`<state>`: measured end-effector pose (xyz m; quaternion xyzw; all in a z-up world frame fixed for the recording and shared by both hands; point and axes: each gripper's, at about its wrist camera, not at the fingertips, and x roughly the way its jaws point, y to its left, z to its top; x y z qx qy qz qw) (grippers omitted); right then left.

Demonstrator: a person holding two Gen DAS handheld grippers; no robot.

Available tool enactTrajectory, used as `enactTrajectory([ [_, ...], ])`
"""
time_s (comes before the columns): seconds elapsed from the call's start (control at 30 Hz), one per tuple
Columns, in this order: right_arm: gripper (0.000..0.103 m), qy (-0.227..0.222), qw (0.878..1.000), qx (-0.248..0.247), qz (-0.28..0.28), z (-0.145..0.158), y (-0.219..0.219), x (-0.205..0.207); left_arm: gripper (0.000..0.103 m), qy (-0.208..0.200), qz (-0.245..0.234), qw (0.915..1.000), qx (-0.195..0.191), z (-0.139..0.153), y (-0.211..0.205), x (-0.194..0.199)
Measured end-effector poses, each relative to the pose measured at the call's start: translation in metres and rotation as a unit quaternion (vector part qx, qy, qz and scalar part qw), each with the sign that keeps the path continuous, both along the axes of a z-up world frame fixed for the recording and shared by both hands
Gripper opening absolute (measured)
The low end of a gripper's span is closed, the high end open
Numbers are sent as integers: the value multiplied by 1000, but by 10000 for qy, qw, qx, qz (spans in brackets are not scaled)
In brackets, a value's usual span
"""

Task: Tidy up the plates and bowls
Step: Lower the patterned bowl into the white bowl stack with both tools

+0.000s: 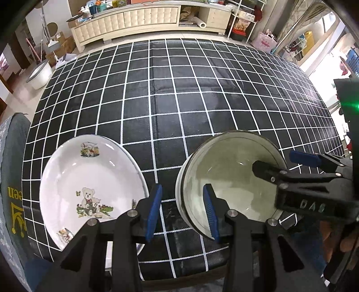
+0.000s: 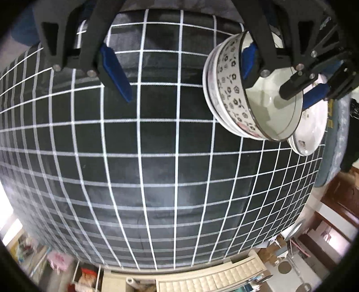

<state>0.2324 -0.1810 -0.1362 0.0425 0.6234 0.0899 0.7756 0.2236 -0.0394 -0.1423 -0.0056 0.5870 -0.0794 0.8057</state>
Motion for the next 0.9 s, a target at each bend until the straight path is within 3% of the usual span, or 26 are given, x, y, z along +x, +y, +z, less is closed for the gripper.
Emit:
enactTrajectory([
  [0.27, 89, 39, 9998, 203, 20, -5, 1, -4, 35, 163, -175, 9997, 56, -18, -7, 7],
  [0.37, 89, 43, 9993, 363, 16, -8, 0, -7, 40, 261, -207, 9994, 15, -28, -7, 8],
  [0.63, 88, 285, 9959, 854, 8, -24, 2, -13, 41, 348, -310, 9983, -339, -46, -3, 7],
  [0.9, 59, 495, 9873, 1502, 143, -28, 10, -12, 41, 294, -521, 9977, -316, -51, 3, 1],
])
